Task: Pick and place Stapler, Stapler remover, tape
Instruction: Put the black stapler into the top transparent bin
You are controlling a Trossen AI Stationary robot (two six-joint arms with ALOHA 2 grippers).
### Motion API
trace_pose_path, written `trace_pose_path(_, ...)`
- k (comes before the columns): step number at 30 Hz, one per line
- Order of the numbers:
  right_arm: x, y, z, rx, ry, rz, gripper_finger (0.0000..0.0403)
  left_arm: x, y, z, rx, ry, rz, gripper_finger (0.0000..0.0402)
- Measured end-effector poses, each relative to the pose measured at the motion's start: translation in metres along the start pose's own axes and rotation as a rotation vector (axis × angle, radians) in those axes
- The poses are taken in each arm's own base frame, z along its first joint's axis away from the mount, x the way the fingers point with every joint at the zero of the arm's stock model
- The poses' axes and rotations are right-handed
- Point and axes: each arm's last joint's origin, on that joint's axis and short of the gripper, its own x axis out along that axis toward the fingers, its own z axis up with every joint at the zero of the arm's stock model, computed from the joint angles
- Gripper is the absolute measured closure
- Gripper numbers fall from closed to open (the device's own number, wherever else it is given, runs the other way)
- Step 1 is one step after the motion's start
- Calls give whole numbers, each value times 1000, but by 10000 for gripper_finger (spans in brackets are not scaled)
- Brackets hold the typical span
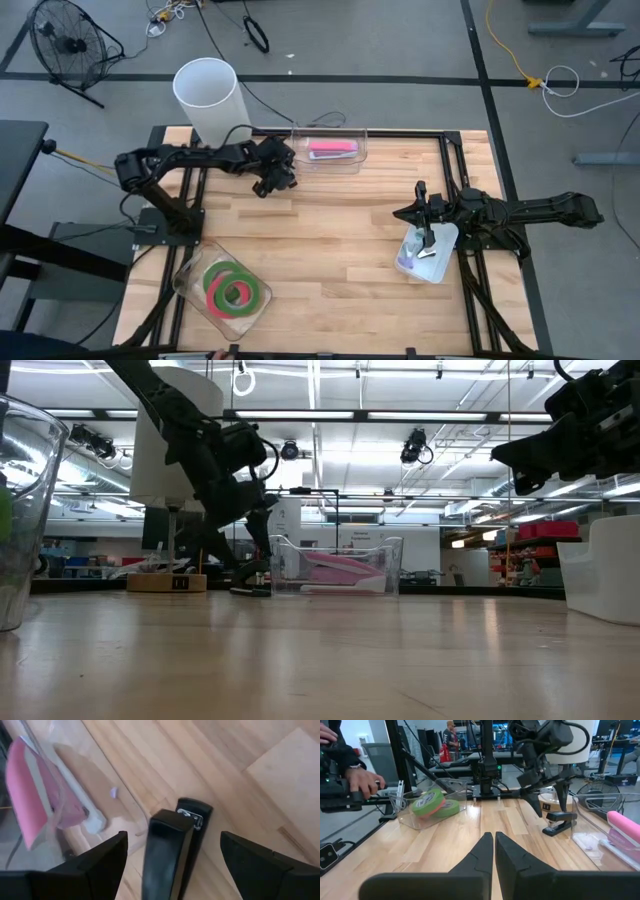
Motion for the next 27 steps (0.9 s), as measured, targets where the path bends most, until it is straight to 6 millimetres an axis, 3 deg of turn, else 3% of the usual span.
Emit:
trace_pose_path(8,0,0,0,0,0,0,381,14,-1,-7,-16,16,-16,85)
trace_pose_path(15,0,0,0,0,0,0,381,18,-1,-7,-17,16,-15,114)
trace_pose_path(27,0,0,0,0,0,0,381,18,0,-7,-17,16,-11,244)
